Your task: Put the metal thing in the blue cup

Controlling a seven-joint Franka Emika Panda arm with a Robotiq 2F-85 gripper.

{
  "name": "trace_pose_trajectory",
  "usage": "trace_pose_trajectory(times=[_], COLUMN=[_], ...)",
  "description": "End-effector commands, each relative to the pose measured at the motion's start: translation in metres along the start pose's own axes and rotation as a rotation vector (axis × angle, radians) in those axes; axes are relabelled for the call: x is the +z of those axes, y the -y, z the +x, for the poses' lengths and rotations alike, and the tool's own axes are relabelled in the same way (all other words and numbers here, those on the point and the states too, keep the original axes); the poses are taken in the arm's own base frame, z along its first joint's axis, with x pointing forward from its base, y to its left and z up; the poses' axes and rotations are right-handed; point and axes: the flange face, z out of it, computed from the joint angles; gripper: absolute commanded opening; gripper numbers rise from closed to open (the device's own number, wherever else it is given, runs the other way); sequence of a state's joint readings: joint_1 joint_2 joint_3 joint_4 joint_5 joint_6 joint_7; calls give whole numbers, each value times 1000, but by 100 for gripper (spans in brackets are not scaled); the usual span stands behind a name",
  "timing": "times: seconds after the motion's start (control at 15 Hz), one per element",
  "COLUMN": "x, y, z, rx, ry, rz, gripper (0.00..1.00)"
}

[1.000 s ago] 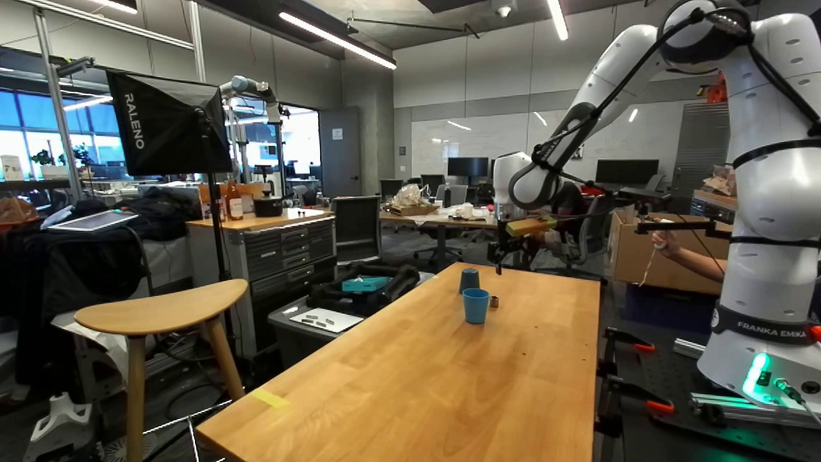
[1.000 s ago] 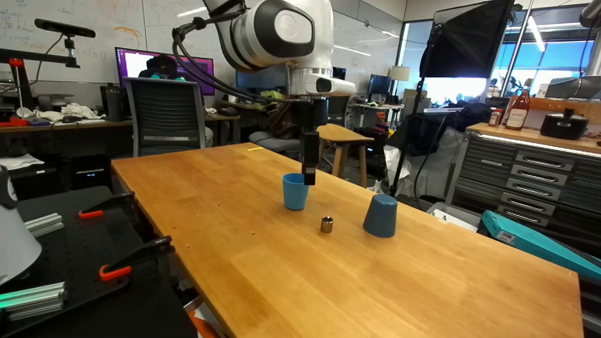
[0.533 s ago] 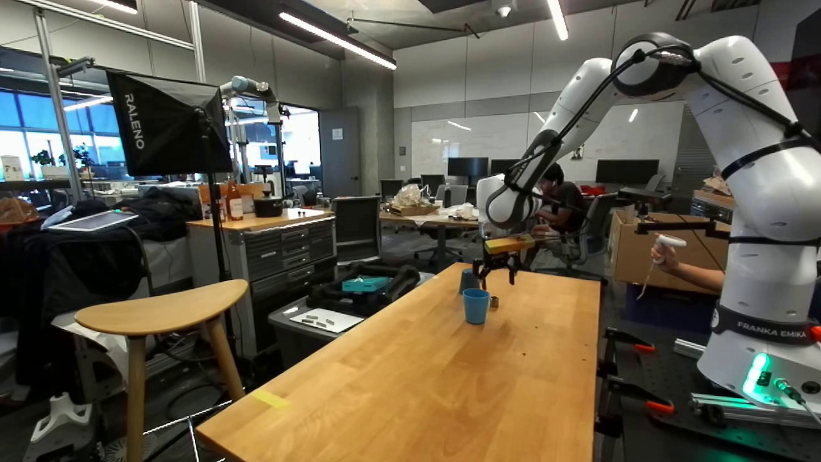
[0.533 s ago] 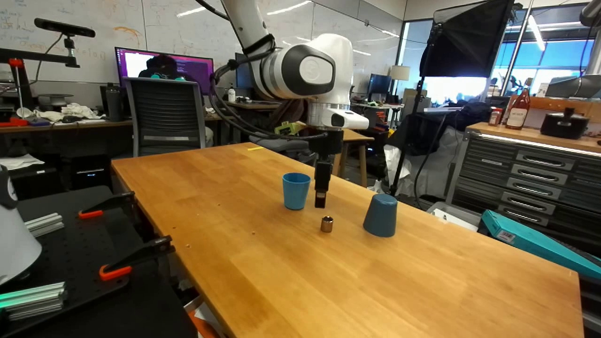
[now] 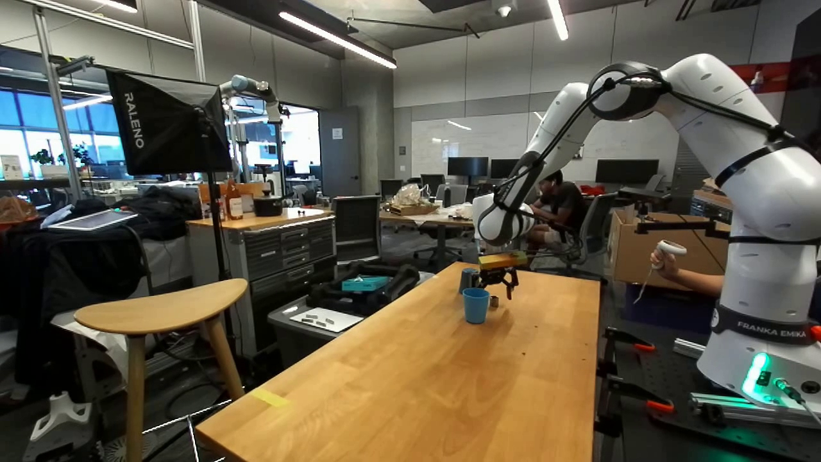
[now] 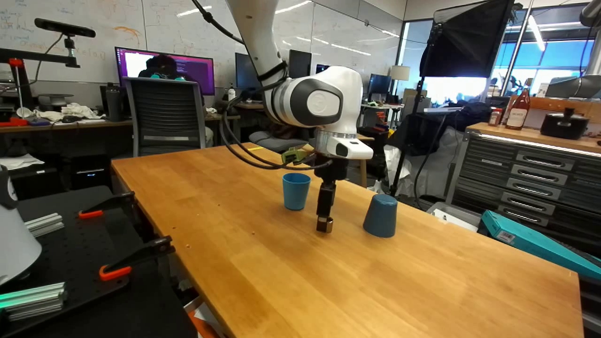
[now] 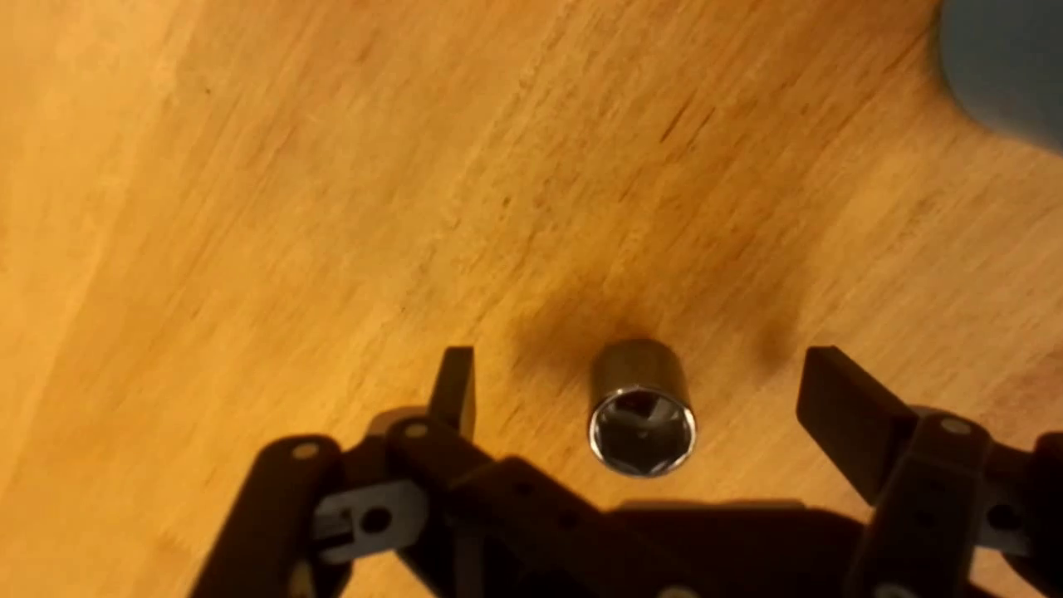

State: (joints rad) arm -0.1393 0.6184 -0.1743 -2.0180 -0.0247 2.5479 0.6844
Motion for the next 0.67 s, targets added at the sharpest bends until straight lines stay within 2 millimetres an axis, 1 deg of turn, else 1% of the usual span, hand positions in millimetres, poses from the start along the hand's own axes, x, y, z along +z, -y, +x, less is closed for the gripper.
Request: trace_pose_trajectory(times=[0.0,0.13,0.27,0.33,0.53,0.6], x=[10,8,2,0,-5,-10], y=[14,15,16,15,10,8], z=[13,16,17,18,17,14], rx=[37,45,51,53,51,43], ry=[-37,-51,-52,-56,-37,-27], rz=[21,36,49,53,52,52], gripper=[74,58,42,35,11,6])
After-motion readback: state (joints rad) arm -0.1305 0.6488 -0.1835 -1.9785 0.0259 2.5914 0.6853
